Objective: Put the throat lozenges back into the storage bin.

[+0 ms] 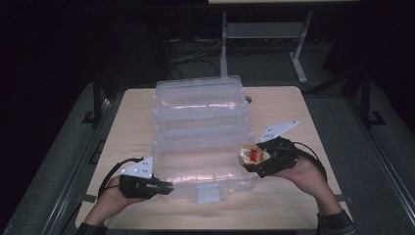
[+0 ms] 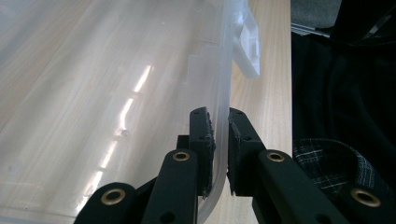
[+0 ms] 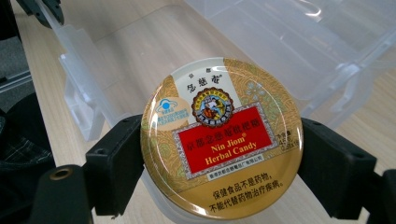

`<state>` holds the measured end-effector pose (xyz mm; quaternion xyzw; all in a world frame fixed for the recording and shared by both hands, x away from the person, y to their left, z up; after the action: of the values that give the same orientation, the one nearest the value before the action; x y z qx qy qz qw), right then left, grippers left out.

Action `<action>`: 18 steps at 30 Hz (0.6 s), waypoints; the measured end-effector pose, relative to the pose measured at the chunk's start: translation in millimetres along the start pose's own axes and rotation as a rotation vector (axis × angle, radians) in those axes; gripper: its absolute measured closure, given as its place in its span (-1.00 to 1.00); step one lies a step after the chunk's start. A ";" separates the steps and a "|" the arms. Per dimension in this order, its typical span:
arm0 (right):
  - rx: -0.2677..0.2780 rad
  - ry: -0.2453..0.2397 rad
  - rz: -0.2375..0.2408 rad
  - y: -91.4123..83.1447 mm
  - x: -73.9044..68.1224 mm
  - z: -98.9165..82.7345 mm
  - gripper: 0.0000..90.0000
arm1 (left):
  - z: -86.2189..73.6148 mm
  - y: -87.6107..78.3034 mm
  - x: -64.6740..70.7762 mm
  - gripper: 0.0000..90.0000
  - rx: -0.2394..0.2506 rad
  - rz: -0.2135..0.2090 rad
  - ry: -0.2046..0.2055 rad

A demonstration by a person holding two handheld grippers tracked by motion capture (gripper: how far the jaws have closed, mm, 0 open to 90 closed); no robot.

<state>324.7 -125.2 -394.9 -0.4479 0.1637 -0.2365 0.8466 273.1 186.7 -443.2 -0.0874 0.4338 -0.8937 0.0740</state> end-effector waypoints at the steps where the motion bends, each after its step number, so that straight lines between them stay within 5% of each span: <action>1: -0.003 0.001 0.004 1.3 -0.8 0.0 -0.56 | 0.0 0.0 0.0 0.82 0.000 0.000 0.000; 18: -0.063 -0.036 0.000 17.0 -6.4 -1.5 -0.56 | 0.1 0.0 0.0 0.82 -0.001 0.000 0.000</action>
<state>322.9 -114.4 -409.5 -0.4784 0.1558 -0.2232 0.8349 273.2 186.6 -443.2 -0.0877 0.4340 -0.8936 0.0738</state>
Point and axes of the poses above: each handheld gripper's, and its own axes: y roughly forward along the jaws, z roughly out of its top, x roughly to its right, the point moved 7 cm from there along y, roughly forward along the jaws, and after that the axes turned 10 degrees about -x, right-handed, at the moved point
